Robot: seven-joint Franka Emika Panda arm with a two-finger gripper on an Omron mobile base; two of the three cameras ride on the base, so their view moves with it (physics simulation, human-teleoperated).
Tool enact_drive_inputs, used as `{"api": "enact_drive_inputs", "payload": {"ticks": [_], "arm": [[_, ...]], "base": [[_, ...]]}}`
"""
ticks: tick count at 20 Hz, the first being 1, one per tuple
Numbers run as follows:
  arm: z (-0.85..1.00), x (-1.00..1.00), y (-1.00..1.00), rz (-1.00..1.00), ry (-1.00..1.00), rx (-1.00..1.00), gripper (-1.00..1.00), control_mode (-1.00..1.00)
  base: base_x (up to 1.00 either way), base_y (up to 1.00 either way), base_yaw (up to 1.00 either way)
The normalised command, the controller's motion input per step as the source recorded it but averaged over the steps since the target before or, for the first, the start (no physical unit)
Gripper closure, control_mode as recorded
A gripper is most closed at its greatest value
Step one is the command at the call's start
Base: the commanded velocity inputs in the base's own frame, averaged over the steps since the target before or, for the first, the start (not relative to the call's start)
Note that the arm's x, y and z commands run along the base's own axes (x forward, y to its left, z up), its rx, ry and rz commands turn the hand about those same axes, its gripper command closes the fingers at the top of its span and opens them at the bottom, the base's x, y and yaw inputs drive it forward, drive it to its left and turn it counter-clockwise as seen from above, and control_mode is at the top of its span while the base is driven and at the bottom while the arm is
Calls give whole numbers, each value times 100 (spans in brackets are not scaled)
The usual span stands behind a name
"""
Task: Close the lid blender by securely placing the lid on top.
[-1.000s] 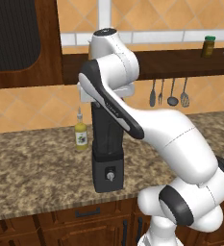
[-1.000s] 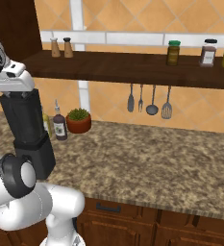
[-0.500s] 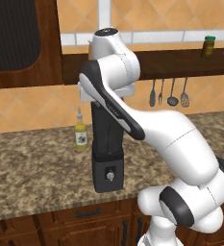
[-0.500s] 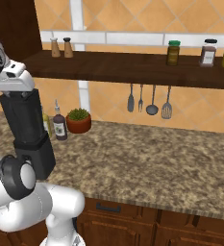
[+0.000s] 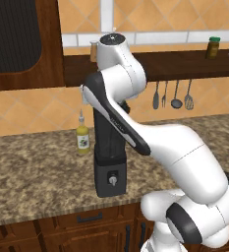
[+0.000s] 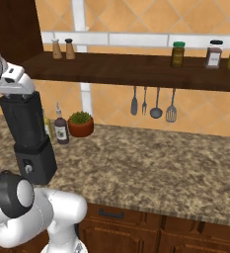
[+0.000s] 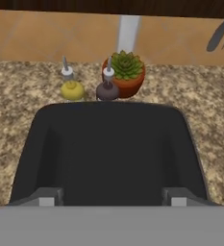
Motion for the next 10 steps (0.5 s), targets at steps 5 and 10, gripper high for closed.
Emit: {"api": "enact_drive_inputs", "payload": {"ticks": [5, 10], "arm": [[-35, 0, 0, 0, -3, 0, -100, -100], [-14, 0, 0, 0, -2, 0, -100, -100]], "base": [[0, 0, 0], [0, 0, 0]]}}
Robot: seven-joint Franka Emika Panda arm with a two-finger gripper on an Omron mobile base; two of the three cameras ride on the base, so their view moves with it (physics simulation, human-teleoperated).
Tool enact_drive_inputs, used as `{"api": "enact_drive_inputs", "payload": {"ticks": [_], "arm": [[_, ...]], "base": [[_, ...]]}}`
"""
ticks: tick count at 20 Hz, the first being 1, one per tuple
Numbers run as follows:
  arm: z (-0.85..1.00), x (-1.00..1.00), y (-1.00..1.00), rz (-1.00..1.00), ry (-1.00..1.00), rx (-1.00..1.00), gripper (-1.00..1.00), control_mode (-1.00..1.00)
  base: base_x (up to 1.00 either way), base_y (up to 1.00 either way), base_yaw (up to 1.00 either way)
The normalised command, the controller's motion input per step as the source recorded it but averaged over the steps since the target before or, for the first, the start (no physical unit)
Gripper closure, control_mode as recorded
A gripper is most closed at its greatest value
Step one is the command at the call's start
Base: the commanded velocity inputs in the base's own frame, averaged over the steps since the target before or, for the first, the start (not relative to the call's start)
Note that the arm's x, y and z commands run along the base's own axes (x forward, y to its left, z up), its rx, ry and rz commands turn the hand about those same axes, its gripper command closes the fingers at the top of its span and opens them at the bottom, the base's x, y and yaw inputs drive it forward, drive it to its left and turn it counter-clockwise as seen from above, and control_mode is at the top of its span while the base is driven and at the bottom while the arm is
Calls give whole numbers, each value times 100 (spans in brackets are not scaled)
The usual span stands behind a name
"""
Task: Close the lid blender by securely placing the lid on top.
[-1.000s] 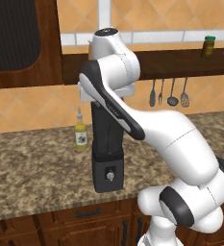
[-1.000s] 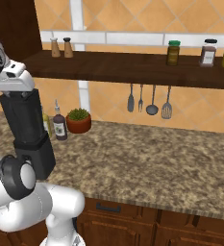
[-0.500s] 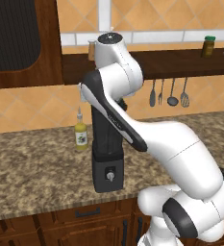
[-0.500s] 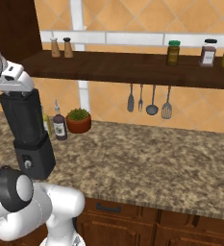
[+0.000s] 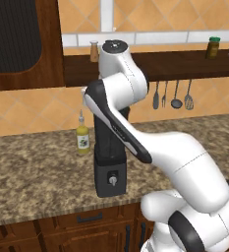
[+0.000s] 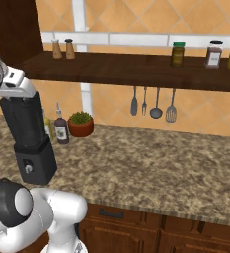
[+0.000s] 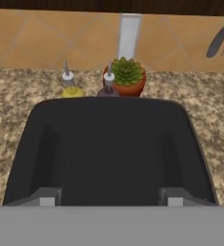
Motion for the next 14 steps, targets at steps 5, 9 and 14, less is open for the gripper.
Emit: {"api": "enact_drive_inputs", "payload": {"ticks": [5, 9, 14], "arm": [[0, -8, 0, 0, -17, 0, -100, -100], [-5, -7, 0, 2, -19, 0, -100, -100], [-17, 0, 0, 2, -14, 0, -100, -100]], "base": [[0, 0, 0], [0, 0, 0], [0, 0, 0]]}}
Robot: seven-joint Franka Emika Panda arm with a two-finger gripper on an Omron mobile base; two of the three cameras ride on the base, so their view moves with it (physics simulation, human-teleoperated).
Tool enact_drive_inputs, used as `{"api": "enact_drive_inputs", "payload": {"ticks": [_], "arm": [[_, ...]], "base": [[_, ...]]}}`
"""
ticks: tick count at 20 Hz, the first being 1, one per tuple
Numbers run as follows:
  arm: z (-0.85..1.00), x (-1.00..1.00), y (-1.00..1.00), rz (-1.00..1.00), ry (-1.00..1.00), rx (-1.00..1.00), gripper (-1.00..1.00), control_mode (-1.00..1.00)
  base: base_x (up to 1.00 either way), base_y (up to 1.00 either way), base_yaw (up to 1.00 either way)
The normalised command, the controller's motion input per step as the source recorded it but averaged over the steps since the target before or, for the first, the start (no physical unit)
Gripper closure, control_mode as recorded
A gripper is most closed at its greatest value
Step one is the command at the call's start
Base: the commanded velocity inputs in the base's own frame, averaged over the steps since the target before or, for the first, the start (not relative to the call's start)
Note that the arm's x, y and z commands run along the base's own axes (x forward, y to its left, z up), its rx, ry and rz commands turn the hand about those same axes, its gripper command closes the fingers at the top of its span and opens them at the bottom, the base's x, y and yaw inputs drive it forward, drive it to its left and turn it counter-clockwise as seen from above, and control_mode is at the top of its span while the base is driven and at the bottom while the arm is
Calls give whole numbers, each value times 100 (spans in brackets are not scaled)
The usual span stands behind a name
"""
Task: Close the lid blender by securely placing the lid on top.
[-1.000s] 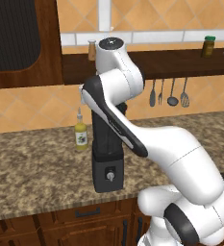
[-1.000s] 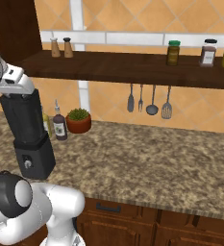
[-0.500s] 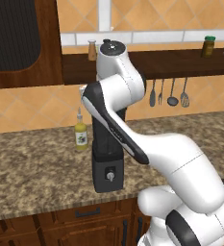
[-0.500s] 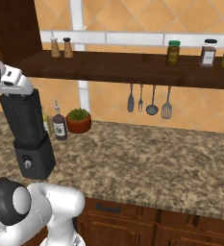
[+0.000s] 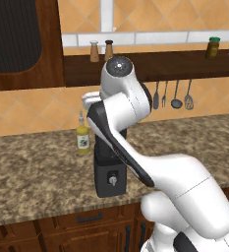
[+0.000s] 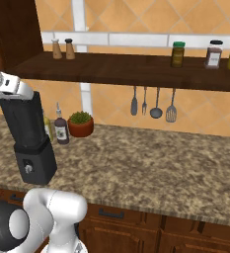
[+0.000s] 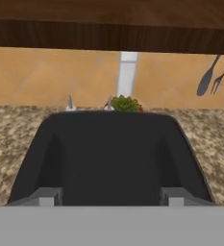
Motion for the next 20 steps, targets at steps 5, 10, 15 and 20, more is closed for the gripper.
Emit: {"api": "enact_drive_inputs", "payload": {"ticks": [5, 10, 15, 20], "arm": [[-21, 0, 0, 2, -8, 0, -100, -100], [-13, -15, -1, 4, -12, 0, -100, -100], [-23, -39, -3, 6, -19, 0, -100, -100], [-17, -39, -12, 6, -18, 0, -100, -100]], "base": [[0, 0, 0], [0, 0, 0], [0, 0, 0], [0, 0, 0]]}}
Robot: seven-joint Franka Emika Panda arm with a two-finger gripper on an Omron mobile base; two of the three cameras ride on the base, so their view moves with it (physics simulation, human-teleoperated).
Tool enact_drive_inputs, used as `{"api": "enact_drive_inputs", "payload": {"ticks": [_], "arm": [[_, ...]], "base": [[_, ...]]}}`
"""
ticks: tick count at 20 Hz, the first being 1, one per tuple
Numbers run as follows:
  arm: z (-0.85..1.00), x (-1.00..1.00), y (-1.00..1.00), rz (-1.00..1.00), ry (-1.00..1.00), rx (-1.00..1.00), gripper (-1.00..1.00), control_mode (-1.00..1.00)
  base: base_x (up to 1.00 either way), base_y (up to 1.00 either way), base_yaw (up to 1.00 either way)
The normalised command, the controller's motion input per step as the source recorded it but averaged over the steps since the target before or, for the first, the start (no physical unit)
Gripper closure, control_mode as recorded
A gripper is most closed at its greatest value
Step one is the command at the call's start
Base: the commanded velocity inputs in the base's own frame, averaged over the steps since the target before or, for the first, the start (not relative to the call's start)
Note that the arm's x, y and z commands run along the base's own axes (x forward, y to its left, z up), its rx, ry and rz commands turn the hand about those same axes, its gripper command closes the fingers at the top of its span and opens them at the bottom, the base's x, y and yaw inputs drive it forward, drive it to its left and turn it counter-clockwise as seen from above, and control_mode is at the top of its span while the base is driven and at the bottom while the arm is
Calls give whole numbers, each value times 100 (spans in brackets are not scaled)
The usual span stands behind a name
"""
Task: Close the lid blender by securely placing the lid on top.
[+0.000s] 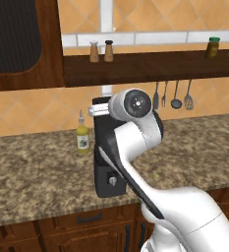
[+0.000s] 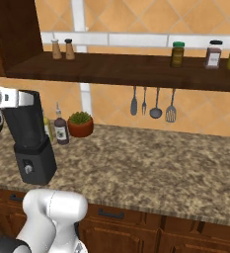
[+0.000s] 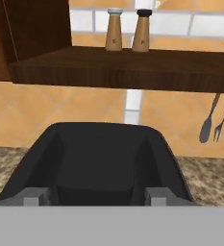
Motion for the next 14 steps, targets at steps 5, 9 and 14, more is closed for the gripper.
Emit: {"api": "enact_drive_inputs", "payload": {"ticks": [5, 9, 14], "arm": [[0, -25, -3, 3, -17, 0, -100, -100], [0, -44, -7, 4, -23, 0, -100, -100], [0, -37, -4, 2, -23, 0, -100, -100]], "base": [[0, 0, 0], [0, 0, 0], [0, 0, 0]]}}
